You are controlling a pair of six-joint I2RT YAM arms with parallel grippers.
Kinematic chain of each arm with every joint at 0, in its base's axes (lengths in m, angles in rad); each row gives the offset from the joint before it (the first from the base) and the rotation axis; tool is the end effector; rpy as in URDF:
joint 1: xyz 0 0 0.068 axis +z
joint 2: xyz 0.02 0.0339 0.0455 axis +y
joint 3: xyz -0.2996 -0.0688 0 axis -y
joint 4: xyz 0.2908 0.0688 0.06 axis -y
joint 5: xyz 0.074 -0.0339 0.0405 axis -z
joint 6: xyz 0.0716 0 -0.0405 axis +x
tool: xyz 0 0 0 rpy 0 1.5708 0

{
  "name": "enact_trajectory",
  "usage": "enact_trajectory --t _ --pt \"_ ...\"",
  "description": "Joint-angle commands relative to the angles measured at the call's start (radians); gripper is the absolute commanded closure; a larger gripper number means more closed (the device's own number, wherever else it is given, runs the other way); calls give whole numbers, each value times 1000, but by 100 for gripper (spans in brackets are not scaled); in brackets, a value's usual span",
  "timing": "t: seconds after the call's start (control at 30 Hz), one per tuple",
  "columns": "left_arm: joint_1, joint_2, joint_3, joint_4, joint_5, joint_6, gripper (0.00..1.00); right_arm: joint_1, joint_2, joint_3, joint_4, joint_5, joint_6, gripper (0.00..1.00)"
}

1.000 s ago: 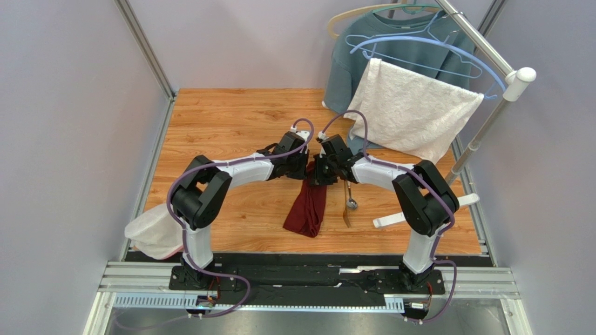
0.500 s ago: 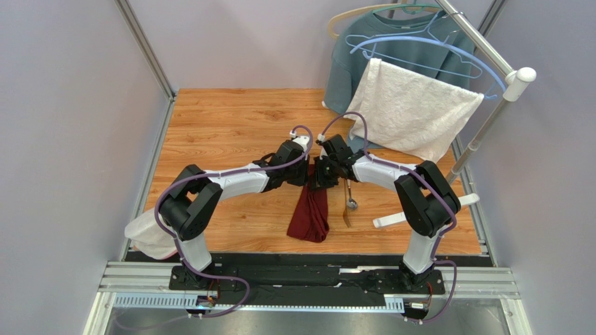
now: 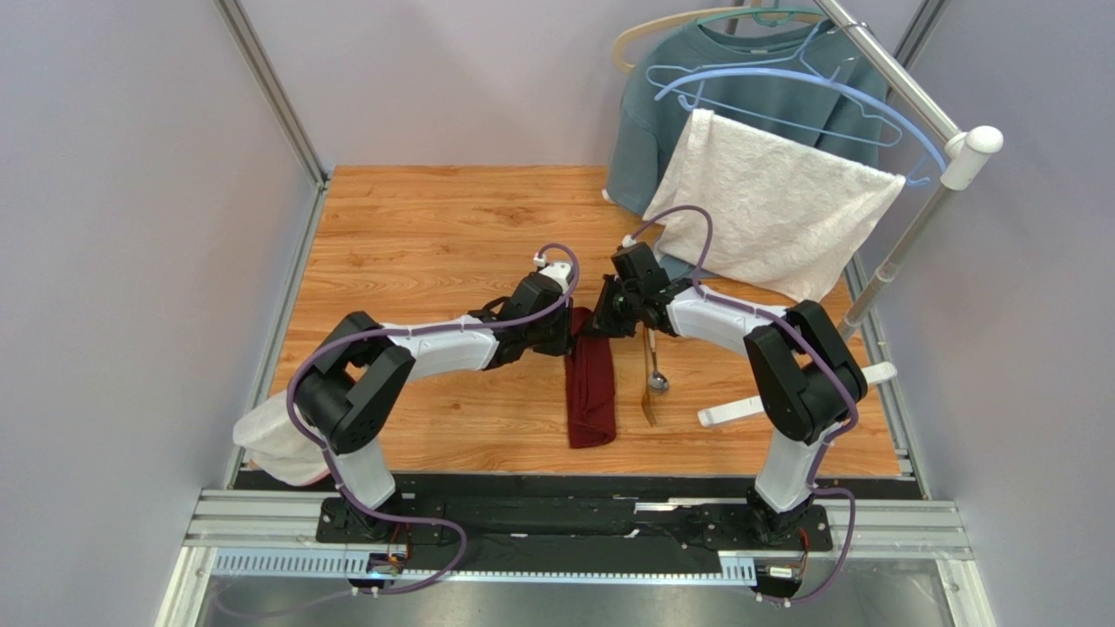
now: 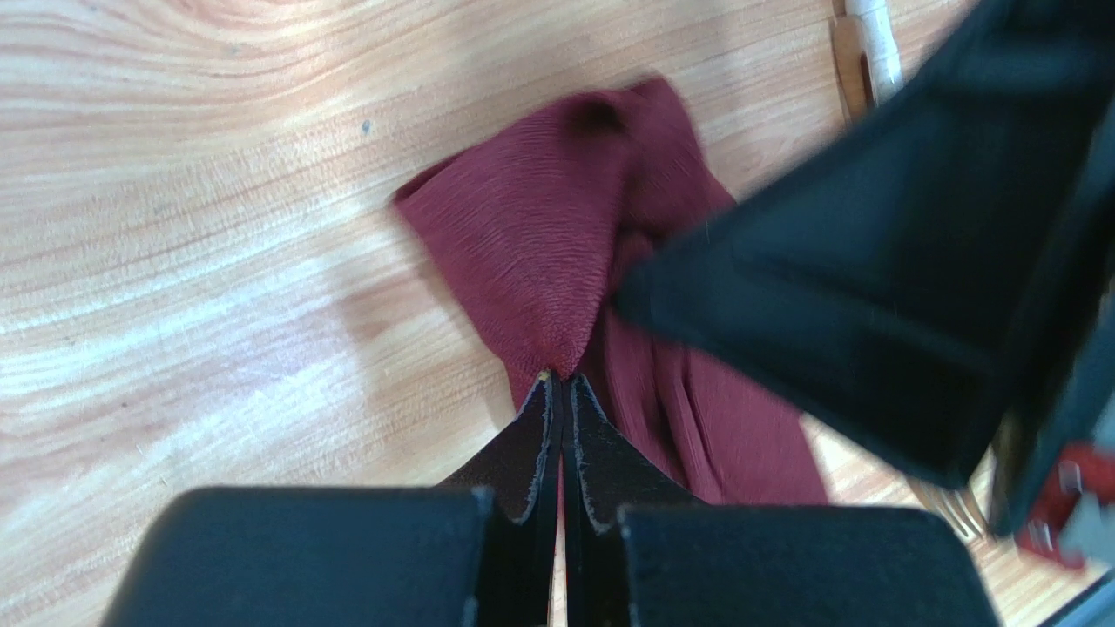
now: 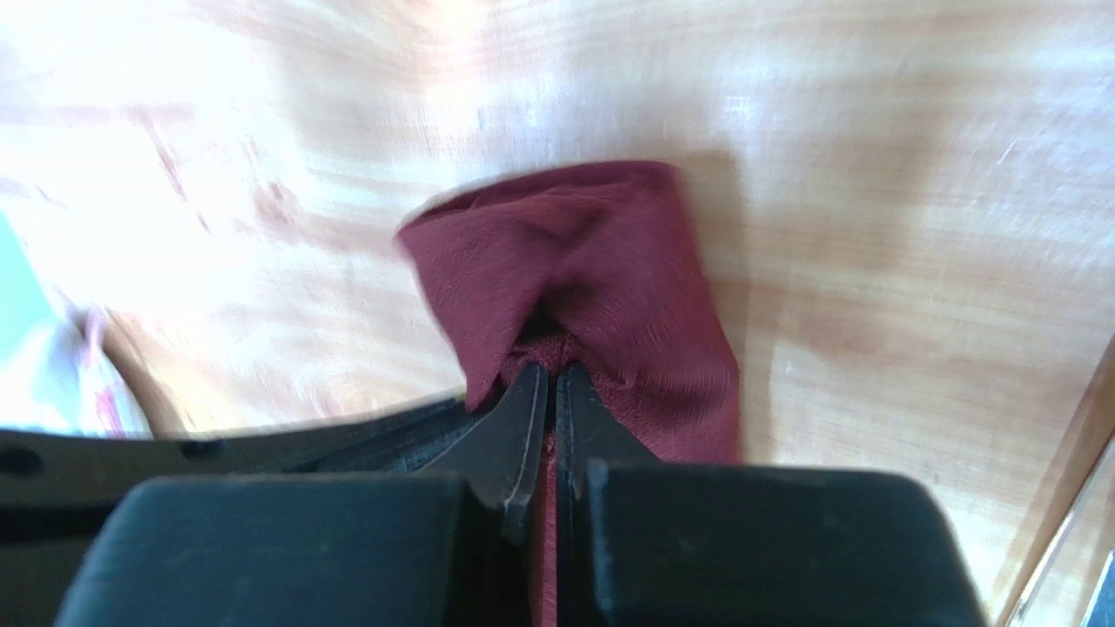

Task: Fold the napkin into a case and place the utensils inside
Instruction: Grasp the top corner of the smaller rectangle folded napkin from the folded napkin.

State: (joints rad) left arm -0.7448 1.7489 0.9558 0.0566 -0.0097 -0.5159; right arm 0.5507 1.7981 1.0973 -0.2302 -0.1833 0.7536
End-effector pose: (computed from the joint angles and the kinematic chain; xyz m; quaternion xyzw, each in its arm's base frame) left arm 0.3149 -0.2894 0.1455 0.1025 0.9085 -0.2352 0.3299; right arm 0.3636 0.2386 0.1479 0.0671 0.9433 0.2591 0.1962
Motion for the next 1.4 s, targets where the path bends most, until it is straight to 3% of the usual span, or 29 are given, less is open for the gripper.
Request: enact_trajectory --t 0.0,0.13,0.37,0.8,1.03,1.2,1.27,1.37 --pt "-11 -49 -9 37 30 -19 100 -2 -3 -36 266 122 82 100" --pt "-11 -35 3 23 27 -12 100 6 78 16 302 -6 33 100" --pt "-4 -28 55 -54 -32 -7 100 37 46 -69 327 -136 -8 100" --pt "24 -51 95 -173 -61 14 100 64 66 1 120 -347 -283 100" --pt "24 -49 89 -182 -24 -3 100 64 176 138 114 -302 -281 100" --pt "24 -95 51 -172 -15 -3 91 60 173 115 155 -242 -224 100" --pt "22 -94 51 -166 -9 -3 99 60 158 84 221 -223 -180 100" --pt "24 -63 70 -188 -12 -9 100 67 145 82 215 -200 -171 100"
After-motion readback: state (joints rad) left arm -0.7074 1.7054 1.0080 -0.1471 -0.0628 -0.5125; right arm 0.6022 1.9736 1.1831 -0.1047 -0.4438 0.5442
